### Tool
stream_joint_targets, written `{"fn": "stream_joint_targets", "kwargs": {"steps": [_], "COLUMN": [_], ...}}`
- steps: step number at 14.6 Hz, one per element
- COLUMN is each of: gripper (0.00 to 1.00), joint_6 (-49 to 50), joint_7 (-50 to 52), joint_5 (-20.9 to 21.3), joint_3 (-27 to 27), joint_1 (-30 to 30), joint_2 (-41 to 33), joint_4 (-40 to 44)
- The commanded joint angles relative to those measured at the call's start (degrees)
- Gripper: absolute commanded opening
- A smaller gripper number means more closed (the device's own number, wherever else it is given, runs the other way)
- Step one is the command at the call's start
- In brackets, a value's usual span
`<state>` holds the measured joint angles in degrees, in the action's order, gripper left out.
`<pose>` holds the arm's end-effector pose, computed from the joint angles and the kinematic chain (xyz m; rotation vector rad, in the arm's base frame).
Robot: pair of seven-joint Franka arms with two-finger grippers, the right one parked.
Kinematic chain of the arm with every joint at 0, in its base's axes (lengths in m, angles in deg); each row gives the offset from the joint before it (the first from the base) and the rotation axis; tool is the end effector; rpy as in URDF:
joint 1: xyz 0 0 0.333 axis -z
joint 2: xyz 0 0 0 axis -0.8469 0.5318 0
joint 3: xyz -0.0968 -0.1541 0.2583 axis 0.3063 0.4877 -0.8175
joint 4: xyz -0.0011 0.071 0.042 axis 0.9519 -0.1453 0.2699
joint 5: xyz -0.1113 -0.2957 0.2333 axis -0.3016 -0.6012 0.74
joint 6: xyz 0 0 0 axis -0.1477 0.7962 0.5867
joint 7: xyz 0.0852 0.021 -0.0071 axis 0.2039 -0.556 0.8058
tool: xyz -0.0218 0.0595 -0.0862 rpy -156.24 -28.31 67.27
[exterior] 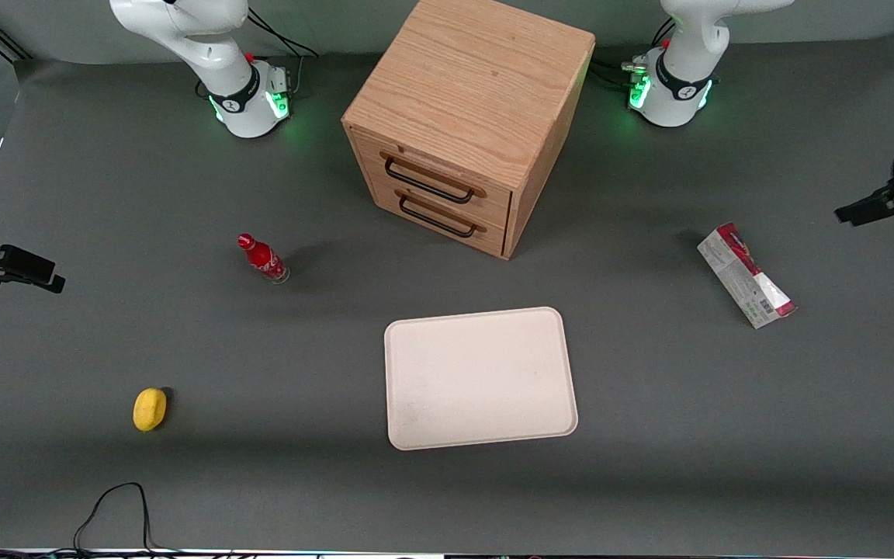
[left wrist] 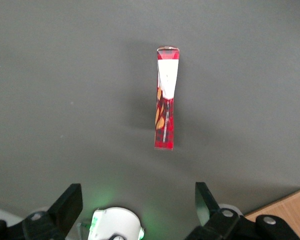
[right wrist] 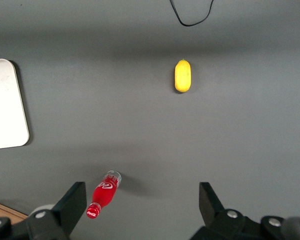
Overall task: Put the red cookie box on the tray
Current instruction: 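Lower the left gripper onto the cookie box end and close on it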
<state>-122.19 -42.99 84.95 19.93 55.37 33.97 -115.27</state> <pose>0.5188 0.0979 0.4980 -3.0024 -0.7599 0.3695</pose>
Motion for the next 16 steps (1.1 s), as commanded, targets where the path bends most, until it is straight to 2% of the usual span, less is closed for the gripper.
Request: {"fn": "stream_joint_targets", "kwargs": {"steps": [1, 4, 7, 12, 16], "gripper": [1.0, 1.0, 1.0, 1.0, 1.0], "joint_6": [-12.79, -25.37, -36.37, -46.31, -47.83], "joint_7": [1.6, 1.69, 2.04, 2.66, 3.88], "joint_5": [-0.3, -0.3, -0.39, -0.39, -0.3], "joint_3": [-0.24, -0.24, -0.16, -0.16, -0.07], "joint_1": [0.57, 0.66, 0.66, 0.75, 1.01], "joint_2": [-3.02, -2.5, 1.09, 9.53, 11.04], "joint_4": [-13.42, -22.66, -28.3, -29.37, -29.19]}}
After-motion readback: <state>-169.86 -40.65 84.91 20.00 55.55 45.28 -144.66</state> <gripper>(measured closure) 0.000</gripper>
